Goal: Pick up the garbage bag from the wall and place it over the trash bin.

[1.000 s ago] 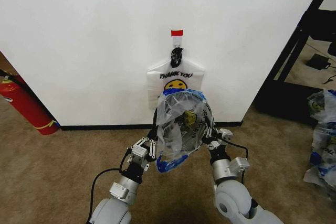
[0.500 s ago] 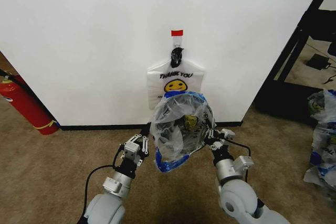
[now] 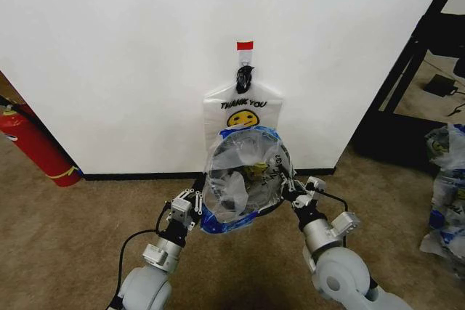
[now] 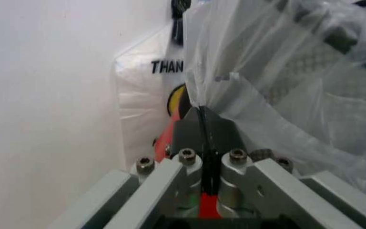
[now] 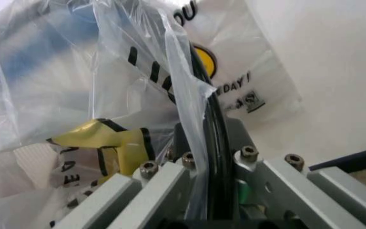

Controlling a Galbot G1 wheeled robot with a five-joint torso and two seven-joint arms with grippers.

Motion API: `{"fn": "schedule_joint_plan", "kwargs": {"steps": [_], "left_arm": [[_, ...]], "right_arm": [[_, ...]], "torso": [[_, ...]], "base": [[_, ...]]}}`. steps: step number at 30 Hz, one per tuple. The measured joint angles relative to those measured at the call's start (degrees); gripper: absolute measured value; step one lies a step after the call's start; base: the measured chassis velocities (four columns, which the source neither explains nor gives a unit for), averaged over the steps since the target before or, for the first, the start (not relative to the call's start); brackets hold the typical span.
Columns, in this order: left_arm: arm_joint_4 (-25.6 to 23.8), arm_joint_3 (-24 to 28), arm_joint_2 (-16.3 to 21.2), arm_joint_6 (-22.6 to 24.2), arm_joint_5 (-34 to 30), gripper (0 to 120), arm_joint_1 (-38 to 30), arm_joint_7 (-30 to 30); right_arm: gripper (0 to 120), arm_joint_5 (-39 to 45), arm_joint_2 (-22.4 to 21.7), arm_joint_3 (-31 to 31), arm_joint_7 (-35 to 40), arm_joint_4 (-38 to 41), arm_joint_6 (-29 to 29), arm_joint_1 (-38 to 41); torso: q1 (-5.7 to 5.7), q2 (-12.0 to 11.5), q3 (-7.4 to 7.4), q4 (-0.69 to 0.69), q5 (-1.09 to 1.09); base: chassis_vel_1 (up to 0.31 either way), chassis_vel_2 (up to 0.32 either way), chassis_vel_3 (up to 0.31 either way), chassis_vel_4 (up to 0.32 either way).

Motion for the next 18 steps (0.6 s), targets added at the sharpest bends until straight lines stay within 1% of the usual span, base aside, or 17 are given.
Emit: {"fn": "schedule_joint_plan", "kwargs": {"steps": [3, 4, 5, 8, 9, 10, 13, 15, 16, 17, 18], "left_arm": [[0.23, 0.06, -0.08, -1.74, -2.43, 14, 0.12, 0.16], [0.37, 0.06, -0.12, -1.98, -3.06, 16, 0.13, 0.17], [0.37, 0.06, -0.12, -1.98, -3.06, 16, 0.13, 0.17], [2.02, 0.03, -0.21, -1.75, -7.22, 32, 0.11, -0.49], [2.02, 0.03, -0.21, -1.75, -7.22, 32, 0.11, -0.49], [2.43, 0.01, -0.21, -1.4, -7.73, 33, 0.09, -0.76], [5.51, -0.17, -0.21, 1.91, -9.11, 48, -0.01, -3.13], [6.76, -0.17, 0.02, 3.79, -8.83, 55, 0.52, -4.31], [7.0, -0.11, 0.22, 4.33, -8.6, 59, 0.91, -4.58], [7.0, -0.11, 0.22, 4.33, -8.6, 59, 0.91, -4.58], [7.09, 0.25, 0.67, 4.72, -8.37, 65, 2.04, -4.51]], "right_arm": [[0, 1.45, 0.9, -0.09, -0.09, -0.08, 1.14, 0.19], [0, 1.86, 1.09, -0.08, -0.09, -0.09, 1.4, 0.2], [0, 1.86, 1.09, -0.08, -0.09, -0.09, 1.4, 0.2], [0, 4.1, 2.56, 0.15, 0.04, -0.09, 3.23, 0.3], [0, 4.1, 2.56, 0.15, 0.04, -0.09, 3.23, 0.3], [0, 4.31, 2.81, 0.17, 0.1, -0.09, 3.62, 0.3], [0, 5.04, 4.26, 0.18, 1.1, 0.01, 5.63, 0.17], [0, 5.19, 5.37, 0.18, 2.47, 0.32, 6.82, 0.15], [0, 5.19, 5.97, 0.18, 3.43, 0.44, 7.34, 0.17], [0, 5.19, 5.97, 0.18, 3.43, 0.44, 7.34, 0.17], [0, 5.19, 7.0, 0.28, 5.27, 0.5, 8.04, 0.25]], "torso": [[0.0, 0.0, 0.0, 0.0, 0.0], [0.0, 0.0, 0.0, 0.0, 0.0], [0.0, 0.0, 0.0, 0.0, 0.0], [0.0, 0.0, 0.0, 0.0, 0.0], [0.0, 0.0, 0.0, 0.0, 0.0], [0.0, 0.0, 0.0, 0.0, 0.0], [0.0, 0.0, 0.0, 0.0, 0.0], [0.0, 0.0, 0.0, 0.0, -0.03], [0.0, 0.0, 0.0, 0.0, -0.02], [0.0, 0.0, 0.0, 0.0, -0.02], [0.0, 0.0, 0.0, 0.0, 0.0]], "base": [[0.0, 0.0, 0.0, 0.0], [0.0, 0.0, 0.0, 0.0], [0.0, 0.0, 0.0, 0.0], [0.0, 0.0, 0.0, 0.0], [0.0, 0.0, 0.0, 0.0], [0.0, 0.0, 0.0, 0.0], [0.0, 0.0, 0.0, 0.0], [0.0, 0.0, 0.0, 0.0], [0.0, 0.0, 0.0, 0.0], [0.0, 0.0, 0.0, 0.0], [0.0, 0.0, 0.0, 0.0]]}}
